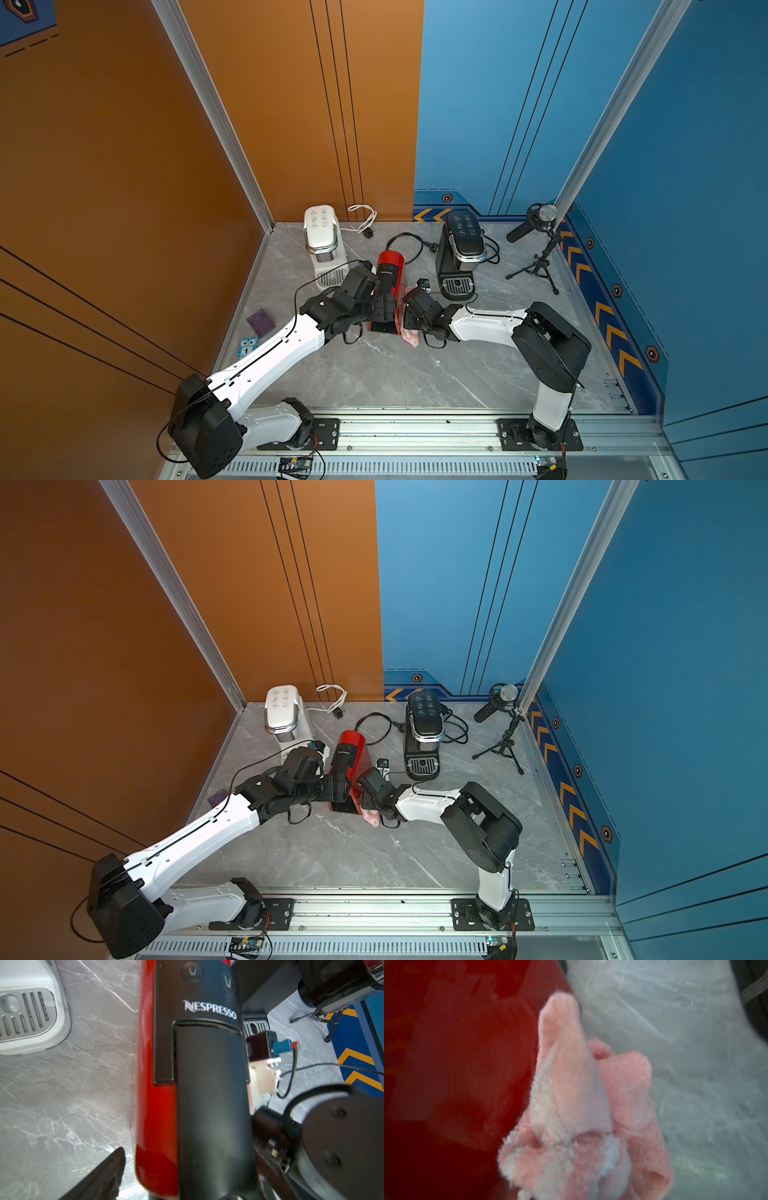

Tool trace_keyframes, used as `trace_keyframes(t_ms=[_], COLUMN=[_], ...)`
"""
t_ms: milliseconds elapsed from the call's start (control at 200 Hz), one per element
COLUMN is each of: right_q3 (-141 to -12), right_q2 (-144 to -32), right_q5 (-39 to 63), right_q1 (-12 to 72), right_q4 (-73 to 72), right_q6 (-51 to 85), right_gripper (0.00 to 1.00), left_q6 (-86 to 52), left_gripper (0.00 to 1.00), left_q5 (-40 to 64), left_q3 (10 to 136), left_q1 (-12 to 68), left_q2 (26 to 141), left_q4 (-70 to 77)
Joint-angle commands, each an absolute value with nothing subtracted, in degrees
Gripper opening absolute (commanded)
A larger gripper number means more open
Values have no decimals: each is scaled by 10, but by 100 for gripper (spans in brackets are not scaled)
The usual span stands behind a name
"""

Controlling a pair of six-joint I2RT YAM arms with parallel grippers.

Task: Wipe the surface of a coffee machine
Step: Wipe the dirt from the surface of the coffee machine.

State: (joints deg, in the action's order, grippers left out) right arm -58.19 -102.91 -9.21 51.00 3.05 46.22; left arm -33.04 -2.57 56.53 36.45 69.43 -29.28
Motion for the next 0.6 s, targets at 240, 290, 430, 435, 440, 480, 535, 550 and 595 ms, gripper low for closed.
trace_keyframes(t_ms=[240, 290, 430, 435, 440, 480, 535, 550, 595], right_q3=[-640, -655, -713, -716, -718, -738, -755, -758, -756], right_q2=[-888, -904, -985, -988, -991, -1018, -1049, -1056, -1072], right_q5=[-85, -88, -74, -73, -72, -71, -74, -74, -77], right_q1=[520, 502, 455, 454, 452, 448, 446, 446, 449], right_q4=[52, 52, 49, 49, 48, 52, 56, 56, 55], right_q6=[438, 434, 437, 437, 437, 435, 436, 436, 442], right_gripper=[0, 0, 0, 0, 0, 0, 0, 0, 0], left_q6=[-333, -335, -335, -336, -336, -336, -336, -336, -334], left_gripper=[93, 93, 93, 93, 93, 93, 93, 93, 93], left_q5=[-22, -20, -19, -19, -19, -18, -16, -15, -15], left_q3=[554, 555, 556, 556, 557, 559, 561, 561, 563], left_q1=[369, 369, 369, 369, 370, 370, 370, 370, 370], left_q2=[669, 668, 671, 671, 672, 674, 677, 677, 679], left_q4=[-296, -295, -296, -296, -296, -296, -296, -295, -295])
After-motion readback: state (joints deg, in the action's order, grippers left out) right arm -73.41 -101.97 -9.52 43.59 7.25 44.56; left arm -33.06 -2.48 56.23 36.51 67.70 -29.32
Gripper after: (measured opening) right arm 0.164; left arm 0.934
